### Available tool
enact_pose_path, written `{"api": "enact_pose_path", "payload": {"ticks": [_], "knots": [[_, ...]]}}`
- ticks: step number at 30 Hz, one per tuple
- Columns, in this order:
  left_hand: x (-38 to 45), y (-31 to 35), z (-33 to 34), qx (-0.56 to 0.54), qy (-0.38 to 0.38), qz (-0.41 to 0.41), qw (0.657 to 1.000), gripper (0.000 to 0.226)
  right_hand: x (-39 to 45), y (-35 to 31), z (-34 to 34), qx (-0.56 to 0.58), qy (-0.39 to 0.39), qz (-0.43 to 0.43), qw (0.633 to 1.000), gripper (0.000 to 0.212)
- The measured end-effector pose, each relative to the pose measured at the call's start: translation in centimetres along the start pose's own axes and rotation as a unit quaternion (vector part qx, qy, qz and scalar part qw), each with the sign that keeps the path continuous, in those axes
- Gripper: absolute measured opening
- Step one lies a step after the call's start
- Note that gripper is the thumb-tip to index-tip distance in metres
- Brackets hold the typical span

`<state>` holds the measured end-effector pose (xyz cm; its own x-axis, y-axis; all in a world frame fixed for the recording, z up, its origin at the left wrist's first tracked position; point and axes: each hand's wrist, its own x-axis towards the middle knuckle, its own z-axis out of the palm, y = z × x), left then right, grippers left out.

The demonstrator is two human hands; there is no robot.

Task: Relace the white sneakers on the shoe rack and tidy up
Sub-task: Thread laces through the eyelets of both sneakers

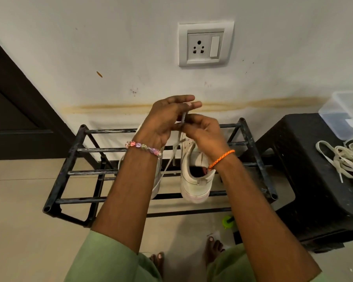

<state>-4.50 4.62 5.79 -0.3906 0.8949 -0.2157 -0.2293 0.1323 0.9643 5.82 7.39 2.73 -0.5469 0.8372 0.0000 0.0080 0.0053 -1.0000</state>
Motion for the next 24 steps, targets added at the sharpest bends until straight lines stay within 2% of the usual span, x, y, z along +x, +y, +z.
{"api": "enact_pose_path", "payload": {"ticks": [5,7,9,10,12,13,14,16,17,18,19,21,24], "knots": [[0.6,-0.6,-1.9,-0.13,0.105,-0.075,0.983,0.015,-0.2,-3.7,-2.6,0.127,-0.014,0.028,0.991,0.016],[0.8,-0.8,-2.7,-0.146,0.148,-0.094,0.974,0.014,-0.4,-4.7,-3.8,0.198,-0.032,0.038,0.979,0.011],[0.8,-0.9,-3.1,-0.063,0.18,-0.086,0.978,0.01,-0.6,-5.1,-4.5,0.235,-0.038,0.039,0.971,0.014],[0.8,-1.0,-3.1,0.037,0.194,-0.066,0.978,0.008,-0.6,-5.2,-4.7,0.226,-0.034,0.036,0.973,0.015],[0.8,-1.0,-3.1,0.25,0.208,0.0,0.946,0.035,-0.6,-5.1,-4.8,0.171,-0.03,0.028,0.984,0.018],[0.6,-0.6,-2.8,0.302,0.176,0.04,0.936,0.048,-0.7,-5.1,-4.6,0.141,-0.031,0.025,0.989,0.019],[0.3,0.0,-2.3,0.304,0.11,0.076,0.943,0.049,-0.7,-5.1,-4.4,0.121,-0.034,0.023,0.992,0.018],[-0.7,1.1,-1.1,0.231,-0.061,0.092,0.967,0.03,-0.7,-5.2,-4.1,0.113,-0.031,0.023,0.993,0.017],[-1.2,1.4,-0.7,0.202,-0.118,0.087,0.968,0.027,-0.6,-5.2,-4.1,0.114,-0.025,0.024,0.993,0.018],[-1.3,1.4,-0.7,0.189,-0.146,0.092,0.967,0.028,-0.6,-5.1,-4.3,0.109,-0.016,0.025,0.994,0.019],[-1.3,1.2,-0.8,0.183,-0.142,0.103,0.967,0.028,-0.5,-5.0,-4.6,0.098,-0.006,0.027,0.995,0.02],[-0.7,0.6,-1.4,0.157,-0.074,0.128,0.976,0.029,-0.4,-4.5,-5.1,0.069,0.013,0.032,0.997,0.018],[0.7,0.2,-2.5,0.084,0.129,0.138,0.978,0.032,-0.3,-3.9,-5.7,0.044,0.024,0.045,0.998,0.018]]}}
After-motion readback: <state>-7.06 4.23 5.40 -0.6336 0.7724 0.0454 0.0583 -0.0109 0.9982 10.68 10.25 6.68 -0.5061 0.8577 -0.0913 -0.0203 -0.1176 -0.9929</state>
